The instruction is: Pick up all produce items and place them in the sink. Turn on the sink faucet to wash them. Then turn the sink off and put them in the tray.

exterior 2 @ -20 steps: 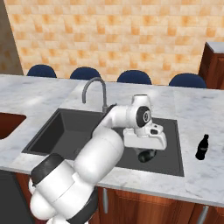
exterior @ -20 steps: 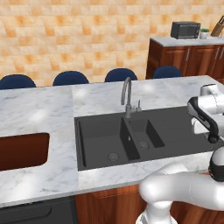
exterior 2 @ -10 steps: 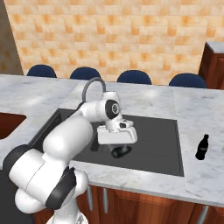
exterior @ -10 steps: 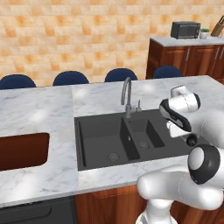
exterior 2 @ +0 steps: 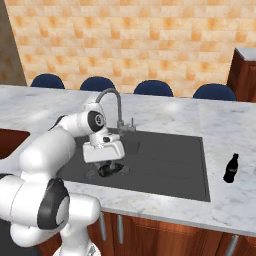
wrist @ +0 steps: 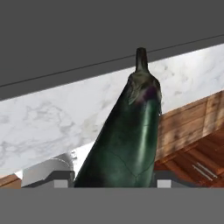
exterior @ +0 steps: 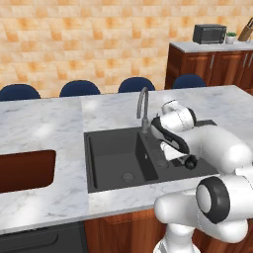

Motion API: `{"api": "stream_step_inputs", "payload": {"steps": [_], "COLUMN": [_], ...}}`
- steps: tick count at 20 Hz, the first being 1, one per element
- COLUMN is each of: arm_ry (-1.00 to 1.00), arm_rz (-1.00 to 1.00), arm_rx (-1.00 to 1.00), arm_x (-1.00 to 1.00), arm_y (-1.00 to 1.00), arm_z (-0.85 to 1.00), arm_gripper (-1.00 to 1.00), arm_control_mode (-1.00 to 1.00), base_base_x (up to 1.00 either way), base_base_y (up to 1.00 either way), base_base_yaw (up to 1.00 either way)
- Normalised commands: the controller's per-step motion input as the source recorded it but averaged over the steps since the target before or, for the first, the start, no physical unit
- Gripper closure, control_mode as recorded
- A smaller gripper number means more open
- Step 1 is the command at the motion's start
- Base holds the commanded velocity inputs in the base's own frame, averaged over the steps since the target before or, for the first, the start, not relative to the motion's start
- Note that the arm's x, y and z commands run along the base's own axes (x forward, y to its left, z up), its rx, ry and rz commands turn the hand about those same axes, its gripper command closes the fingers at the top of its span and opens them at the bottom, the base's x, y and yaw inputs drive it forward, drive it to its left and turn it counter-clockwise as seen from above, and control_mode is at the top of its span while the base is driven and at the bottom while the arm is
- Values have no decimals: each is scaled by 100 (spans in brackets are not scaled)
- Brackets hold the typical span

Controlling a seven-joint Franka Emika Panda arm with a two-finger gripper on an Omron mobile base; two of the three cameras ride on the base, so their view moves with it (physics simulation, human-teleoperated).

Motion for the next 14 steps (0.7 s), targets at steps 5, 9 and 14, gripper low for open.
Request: {"api": "stream_step_inputs", "payload": {"steps": [5,9,14], "arm_ry": [-5,-5,-3], "arm_rz": [0,1,2], "arm_rx": [-1,0,0], "arm_x": [2,12,34], "arm_y": [100,100,100], "arm_z": [0,0,0], "arm_gripper": [100,100,100], "arm_control_mode": [-100,-100,-100], "base_base_x": [0,0,0], "base_base_y": [0,0,0], "base_base_yaw": [0,0,0]}}
